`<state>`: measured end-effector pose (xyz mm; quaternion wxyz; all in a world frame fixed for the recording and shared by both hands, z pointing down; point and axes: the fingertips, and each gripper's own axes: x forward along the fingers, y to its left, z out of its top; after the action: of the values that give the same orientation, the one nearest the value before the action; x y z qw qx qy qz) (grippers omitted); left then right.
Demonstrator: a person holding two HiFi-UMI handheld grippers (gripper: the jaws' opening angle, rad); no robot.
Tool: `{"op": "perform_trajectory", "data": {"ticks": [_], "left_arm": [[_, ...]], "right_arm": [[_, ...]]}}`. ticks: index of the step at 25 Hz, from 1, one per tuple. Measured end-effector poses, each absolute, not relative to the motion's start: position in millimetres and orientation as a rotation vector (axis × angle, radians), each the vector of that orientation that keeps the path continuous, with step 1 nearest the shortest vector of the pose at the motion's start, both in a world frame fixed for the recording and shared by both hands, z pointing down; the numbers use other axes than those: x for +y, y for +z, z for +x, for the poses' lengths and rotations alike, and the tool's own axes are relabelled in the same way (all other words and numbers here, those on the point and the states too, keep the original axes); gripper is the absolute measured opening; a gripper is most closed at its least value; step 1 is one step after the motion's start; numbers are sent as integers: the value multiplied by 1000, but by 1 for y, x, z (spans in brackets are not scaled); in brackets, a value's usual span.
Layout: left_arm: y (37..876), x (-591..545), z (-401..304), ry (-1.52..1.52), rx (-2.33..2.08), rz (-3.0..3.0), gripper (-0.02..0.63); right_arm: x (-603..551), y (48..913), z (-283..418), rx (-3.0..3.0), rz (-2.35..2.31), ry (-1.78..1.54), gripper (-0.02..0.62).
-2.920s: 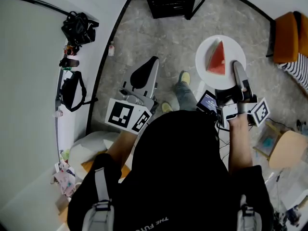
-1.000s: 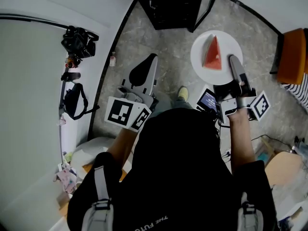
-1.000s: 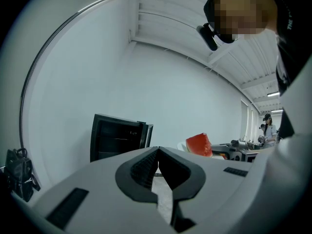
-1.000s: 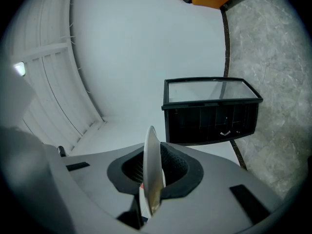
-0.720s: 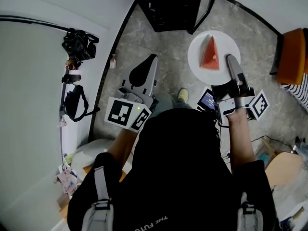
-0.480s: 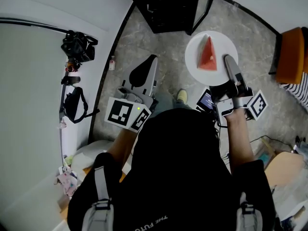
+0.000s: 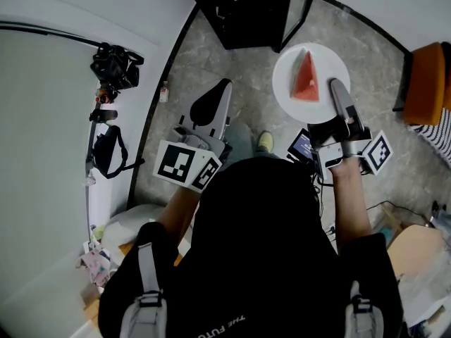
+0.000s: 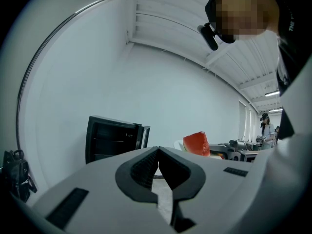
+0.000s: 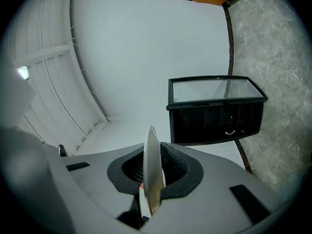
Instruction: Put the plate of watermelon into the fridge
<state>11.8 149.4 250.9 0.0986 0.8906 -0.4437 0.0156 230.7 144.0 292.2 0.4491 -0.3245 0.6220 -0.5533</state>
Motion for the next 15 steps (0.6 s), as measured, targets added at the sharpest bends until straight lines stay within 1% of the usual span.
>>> {"op": "perform_trajectory", "data": {"ticks": [7,15], "left_arm": [[240,158,17,41,-1341,2635,12],[242,157,6,34,-1350,2630,12]], "right_arm": [[148,283,237,1545,-768,-1361,44],[145,283,226,1550,-758,-1366,44]]}}
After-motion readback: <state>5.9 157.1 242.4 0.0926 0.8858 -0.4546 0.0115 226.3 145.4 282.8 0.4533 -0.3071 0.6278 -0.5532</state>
